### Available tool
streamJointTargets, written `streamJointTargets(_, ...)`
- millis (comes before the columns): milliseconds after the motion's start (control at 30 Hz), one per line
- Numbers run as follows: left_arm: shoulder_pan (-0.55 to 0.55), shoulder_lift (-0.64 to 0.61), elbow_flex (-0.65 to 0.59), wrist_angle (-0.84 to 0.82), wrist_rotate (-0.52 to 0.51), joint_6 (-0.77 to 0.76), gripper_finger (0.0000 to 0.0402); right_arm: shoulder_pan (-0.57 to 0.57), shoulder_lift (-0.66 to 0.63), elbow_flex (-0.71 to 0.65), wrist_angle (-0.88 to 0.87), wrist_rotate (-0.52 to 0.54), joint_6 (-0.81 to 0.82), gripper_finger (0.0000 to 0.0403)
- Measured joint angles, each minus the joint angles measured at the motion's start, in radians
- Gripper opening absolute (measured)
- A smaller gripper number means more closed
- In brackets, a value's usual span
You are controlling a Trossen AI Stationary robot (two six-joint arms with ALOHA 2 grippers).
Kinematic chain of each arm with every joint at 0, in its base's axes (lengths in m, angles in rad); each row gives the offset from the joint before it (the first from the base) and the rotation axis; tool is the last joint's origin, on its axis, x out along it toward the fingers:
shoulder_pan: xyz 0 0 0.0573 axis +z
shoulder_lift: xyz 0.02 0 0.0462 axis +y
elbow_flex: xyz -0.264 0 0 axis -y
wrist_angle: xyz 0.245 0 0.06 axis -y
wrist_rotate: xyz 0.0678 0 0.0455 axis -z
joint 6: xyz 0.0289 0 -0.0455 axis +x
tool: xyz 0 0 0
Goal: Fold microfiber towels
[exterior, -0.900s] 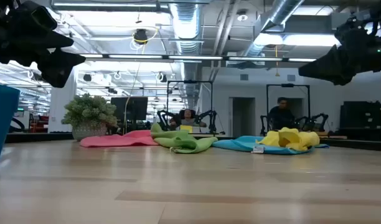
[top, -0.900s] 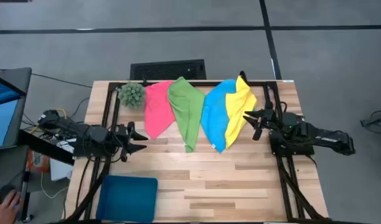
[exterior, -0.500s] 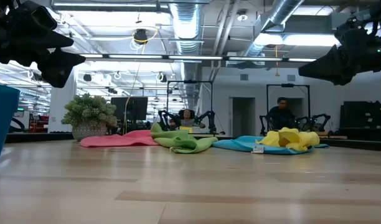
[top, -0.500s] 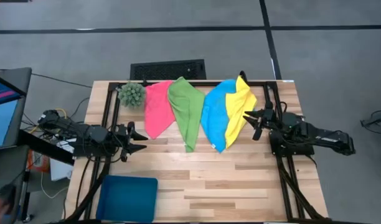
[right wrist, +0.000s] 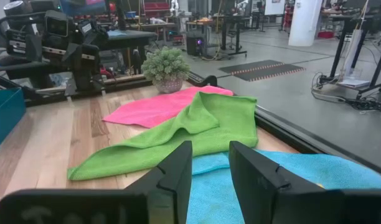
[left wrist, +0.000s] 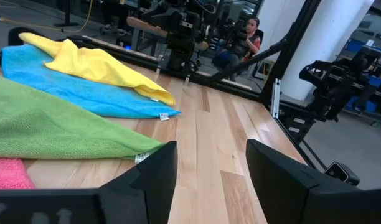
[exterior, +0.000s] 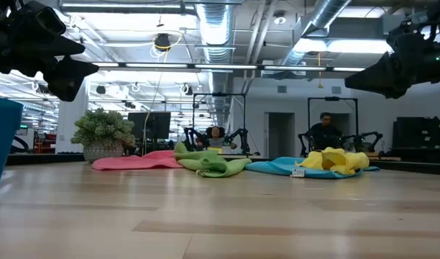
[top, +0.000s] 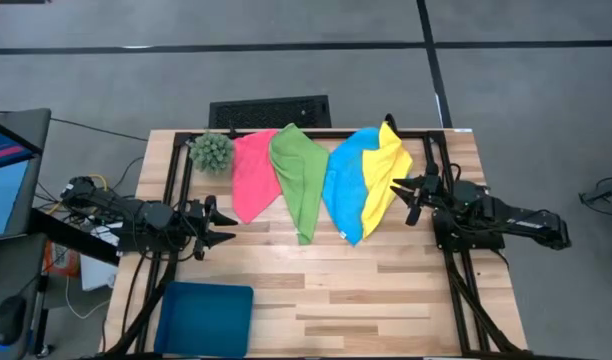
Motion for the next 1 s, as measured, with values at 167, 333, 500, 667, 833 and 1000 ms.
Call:
streamJointTargets(167, 0.000, 0.000, 0.000, 0.000, -0.007, 0.000, 0.0183, 0.000, 0.000, 0.000, 0.000, 0.000, 0.000, 0.0131)
streamJointTargets(333, 0.000, 0.000, 0.000, 0.000, -0.001, 0.000, 0.0183, 0.000, 0.000, 0.000, 0.000, 0.000, 0.000, 0.0131)
streamJointTargets(500, 0.000, 0.000, 0.000, 0.002, -0.002, -0.011, 0.0183, 0.000, 0.000, 0.000, 0.000, 0.000, 0.000, 0.0131)
streamJointTargets(667, 0.000, 0.000, -0.003, 0.026, -0.003, -0.157, 0.0183, 0.000, 0.000, 0.000, 0.000, 0.000, 0.000, 0.0131)
streamJointTargets(833, 0.000, 0.000, -0.003, 0.052, -0.059, -0.285, 0.0183, 0.000, 0.000, 0.000, 0.000, 0.000, 0.000, 0.0131)
streamJointTargets(1000, 0.000, 0.000, -0.003, 0.053, -0.179, -0.349, 0.0183, -0.001, 0.000, 0.000, 0.023, 0.000, -0.020, 0.0131)
